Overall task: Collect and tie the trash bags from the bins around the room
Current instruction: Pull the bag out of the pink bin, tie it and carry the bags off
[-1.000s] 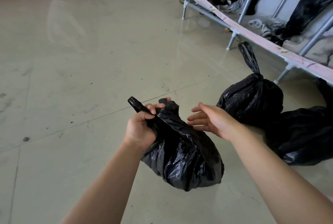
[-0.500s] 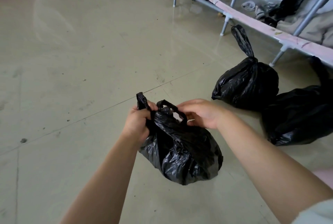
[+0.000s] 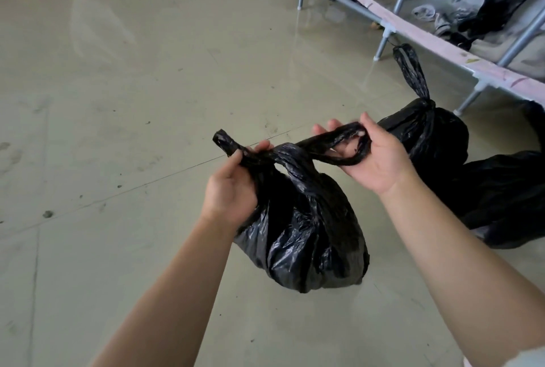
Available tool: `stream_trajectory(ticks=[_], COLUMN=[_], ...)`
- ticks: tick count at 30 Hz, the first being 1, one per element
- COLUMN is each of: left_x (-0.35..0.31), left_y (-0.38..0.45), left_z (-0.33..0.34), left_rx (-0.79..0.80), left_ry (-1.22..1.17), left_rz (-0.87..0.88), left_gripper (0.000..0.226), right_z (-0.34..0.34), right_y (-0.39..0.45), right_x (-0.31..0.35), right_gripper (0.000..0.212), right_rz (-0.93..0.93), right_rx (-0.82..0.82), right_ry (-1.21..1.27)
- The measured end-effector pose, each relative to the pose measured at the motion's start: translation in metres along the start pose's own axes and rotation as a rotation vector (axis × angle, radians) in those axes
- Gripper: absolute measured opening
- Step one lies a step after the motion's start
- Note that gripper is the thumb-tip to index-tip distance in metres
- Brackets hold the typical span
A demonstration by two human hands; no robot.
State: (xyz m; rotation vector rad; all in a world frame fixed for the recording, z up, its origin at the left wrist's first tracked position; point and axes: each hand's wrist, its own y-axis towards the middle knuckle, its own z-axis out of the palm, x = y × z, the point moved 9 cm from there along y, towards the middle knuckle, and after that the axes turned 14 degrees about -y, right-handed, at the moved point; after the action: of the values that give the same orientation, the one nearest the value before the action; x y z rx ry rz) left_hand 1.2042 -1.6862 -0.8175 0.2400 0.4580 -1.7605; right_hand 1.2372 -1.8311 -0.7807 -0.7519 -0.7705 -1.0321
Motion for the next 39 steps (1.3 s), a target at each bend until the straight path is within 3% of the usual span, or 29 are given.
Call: stream_trajectory(ticks=[2,3,6,8,11,15,16,22,25,26,29,31,33,35,37,39], left_x=[-0.003,-0.005,-0.021,-0.029,-0.041,-0.059,-0.061,-0.068,-0.075,-0.081,-0.076,-0.06,-0.032,-0.003,0.011,0.012], left_y=[0.0,0.001,0.005,0.004,-0.01,-0.021,-0.023,-0.035,-0.034,-0.036,-0.04,-0.038,-0.043,-0.049,-0.048,-0.04], left_z=[0.013,0.015,0.0,-0.025,-0.079,-0.091,-0.086,-0.096,-0.093,-0.101,-0.134,-0.145,-0.152,-0.144,-0.133,-0.121], left_rx=[0.06,0.06,-0.056,-0.167,-0.381,-0.437,-0.423,-0.439,-0.513,-0.587,-0.725,-0.72,-0.691,-0.602,-0.468,-0.38], left_ry=[-0.039,-0.066,-0.29,-0.331,0.129,1.289,1.455,1.808,1.701,1.502,0.591,0.298,0.269,0.386,0.673,0.845], left_rz=[0.048,0.086,0.195,0.173,0.136,0.171,0.198,0.209,0.272,0.312,0.301,0.209,0.025,-0.14,-0.189,-0.095], left_gripper=[0.033,0.039,0.066,0.068,0.049,0.032,0.029,0.031,0.029,0.026,0.018,0.011,0.041,0.052,0.049,0.045], right_z=[0.004,0.006,-0.01,-0.028,-0.056,-0.076,-0.08,-0.083,-0.079,-0.076,-0.057,-0.053,-0.051,-0.049,-0.048,-0.048], right_y=[0.006,0.007,0.008,0.001,-0.008,-0.02,-0.022,-0.031,-0.024,-0.021,-0.017,-0.016,-0.017,-0.015,-0.016,-0.017], right_x=[0.005,0.006,0.005,0.008,0.006,-0.02,-0.024,-0.026,-0.04,-0.047,-0.059,-0.069,-0.077,-0.081,-0.083,-0.087], right_gripper=[0.059,0.057,0.045,0.041,0.042,0.049,0.05,0.034,0.048,0.052,0.056,0.061,0.043,0.015,0.026,0.029], right_rz=[-0.025,-0.03,-0.012,-0.03,-0.03,0.017,0.015,-0.002,0.122,0.17,0.242,0.335,0.421,0.445,0.496,0.526], right_rx=[-0.104,-0.141,-0.239,-0.269,-0.282,-0.314,-0.327,-0.438,-0.34,-0.262,-0.09,-0.039,-0.011,-0.021,-0.032,-0.003], right_ry=[0.033,-0.036,-0.425,-0.862,-1.538,-1.848,-1.857,-1.803,-1.947,-2.073,-2.391,-2.476,-2.591,-2.668,-2.648,-2.6])
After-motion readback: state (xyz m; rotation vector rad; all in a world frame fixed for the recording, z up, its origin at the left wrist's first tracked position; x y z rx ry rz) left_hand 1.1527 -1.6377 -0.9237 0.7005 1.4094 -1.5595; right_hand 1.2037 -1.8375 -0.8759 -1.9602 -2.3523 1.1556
